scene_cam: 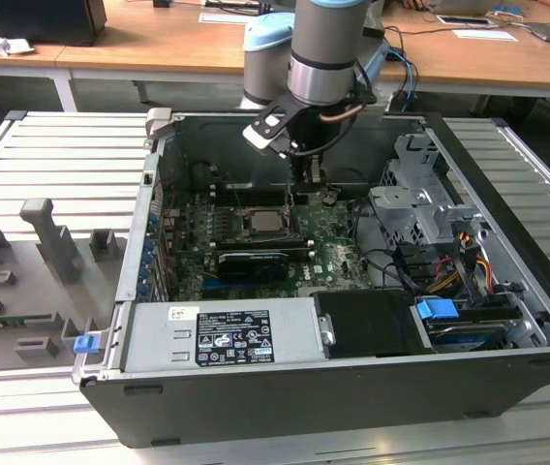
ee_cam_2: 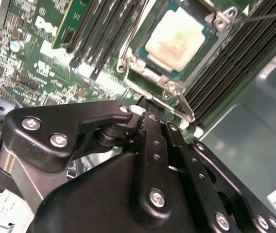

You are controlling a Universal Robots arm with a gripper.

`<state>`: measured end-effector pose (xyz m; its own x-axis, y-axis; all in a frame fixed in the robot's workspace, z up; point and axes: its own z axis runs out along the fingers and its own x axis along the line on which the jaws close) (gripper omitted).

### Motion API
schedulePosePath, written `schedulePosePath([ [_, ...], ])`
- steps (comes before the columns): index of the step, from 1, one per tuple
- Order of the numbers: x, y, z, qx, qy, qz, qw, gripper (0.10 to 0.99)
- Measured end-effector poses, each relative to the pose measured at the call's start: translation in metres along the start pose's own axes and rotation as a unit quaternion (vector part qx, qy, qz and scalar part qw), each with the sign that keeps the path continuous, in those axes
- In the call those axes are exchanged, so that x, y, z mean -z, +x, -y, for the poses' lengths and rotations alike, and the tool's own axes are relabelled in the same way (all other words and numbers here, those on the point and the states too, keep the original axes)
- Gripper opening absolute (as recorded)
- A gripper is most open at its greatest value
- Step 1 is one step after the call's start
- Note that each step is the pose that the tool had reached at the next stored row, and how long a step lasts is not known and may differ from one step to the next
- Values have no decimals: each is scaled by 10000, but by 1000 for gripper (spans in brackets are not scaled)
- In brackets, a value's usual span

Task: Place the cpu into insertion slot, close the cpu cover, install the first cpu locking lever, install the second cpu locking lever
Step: 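Close the cpu cover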

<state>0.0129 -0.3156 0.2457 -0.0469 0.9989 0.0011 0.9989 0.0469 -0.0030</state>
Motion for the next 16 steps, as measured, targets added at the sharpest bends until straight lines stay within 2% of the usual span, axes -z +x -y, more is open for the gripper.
schedulePosePath([
  [2,-3,3,57,1,-35,11,10000,106],
  [5,-27,9,161,0,-92,50,9999,106],
  [10,-42,37,304,2,-103,55,9999,106],
  [12,-49,59,398,0,-114,57,9999,106],
  [16,-54,63,434,0,-115,56,9999,106],
])
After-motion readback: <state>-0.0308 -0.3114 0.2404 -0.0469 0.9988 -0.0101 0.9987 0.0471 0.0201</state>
